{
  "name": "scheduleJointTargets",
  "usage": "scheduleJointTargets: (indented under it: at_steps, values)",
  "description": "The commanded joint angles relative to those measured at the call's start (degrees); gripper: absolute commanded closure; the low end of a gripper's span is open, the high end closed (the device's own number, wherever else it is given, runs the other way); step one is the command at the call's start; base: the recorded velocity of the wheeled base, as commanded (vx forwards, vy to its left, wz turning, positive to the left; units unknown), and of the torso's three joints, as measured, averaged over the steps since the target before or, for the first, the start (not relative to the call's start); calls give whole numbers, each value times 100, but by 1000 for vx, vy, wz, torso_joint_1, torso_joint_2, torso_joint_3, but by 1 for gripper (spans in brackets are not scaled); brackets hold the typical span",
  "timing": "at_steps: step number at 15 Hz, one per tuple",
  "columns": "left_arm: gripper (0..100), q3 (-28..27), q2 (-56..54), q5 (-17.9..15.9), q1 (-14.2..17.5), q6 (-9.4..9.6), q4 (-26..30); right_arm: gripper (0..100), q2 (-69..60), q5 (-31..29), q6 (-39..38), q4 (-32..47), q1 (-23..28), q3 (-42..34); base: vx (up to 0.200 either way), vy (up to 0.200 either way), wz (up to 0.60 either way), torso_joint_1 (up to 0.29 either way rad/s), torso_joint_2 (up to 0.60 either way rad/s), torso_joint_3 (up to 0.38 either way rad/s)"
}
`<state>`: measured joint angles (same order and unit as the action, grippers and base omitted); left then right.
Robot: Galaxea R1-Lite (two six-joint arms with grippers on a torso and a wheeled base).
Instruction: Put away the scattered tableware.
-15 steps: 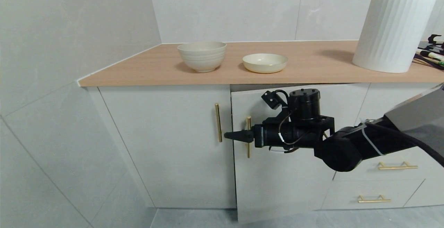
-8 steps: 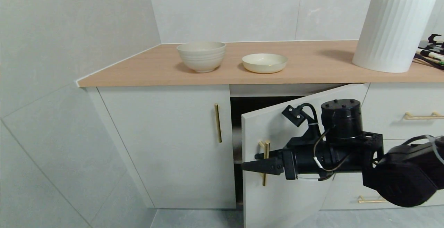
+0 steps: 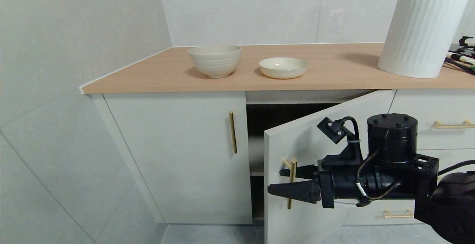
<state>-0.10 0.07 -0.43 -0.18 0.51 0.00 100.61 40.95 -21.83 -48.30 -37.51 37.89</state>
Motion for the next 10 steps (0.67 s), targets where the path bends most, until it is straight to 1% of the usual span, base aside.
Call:
scheduleJointTargets:
  at_steps: [1,2,3,4,5,6,7,8,9,10]
  values:
    - [0,1,1,-45,1,28,-9,0,-41,10,-5,14,-28,-36,0,0,0,0,0,0]
    - [0,-61,54,-221,1,160,0,0,-41,10,-5,14,-72,-36,0,0,0,0,0,0]
    - [0,-333,177,-511,-34,160,26,0,-41,1,-5,14,-72,-45,0,0,0,0,0,0]
    - [0,-852,494,-915,-61,81,185,0,-50,10,-5,5,-72,-62,0,0,0,0,0,0]
    - [0,-1757,1197,-1425,-61,-271,606,0,-59,10,-5,5,-81,-71,0,0,0,0,0,0]
    - [0,-2179,1584,-1724,-70,-412,817,0,-59,10,-5,5,-81,-71,0,0,0,0,0,0]
    - [0,-2829,2515,-2366,-87,-455,949,0,-68,1,-5,5,-81,-80,0,0,0,0,0,0]
    - [0,-3216,3209,-2770,-87,-447,949,0,-94,10,-5,5,-81,-80,0,0,0,0,0,0]
    - [0,-3497,3816,-3086,-122,-447,923,0,-112,10,-5,5,-81,-80,0,0,0,0,0,0]
    - [0,-3770,4501,-3297,-175,-447,861,0,-120,10,-5,5,-81,-89,0,0,0,0,0,0]
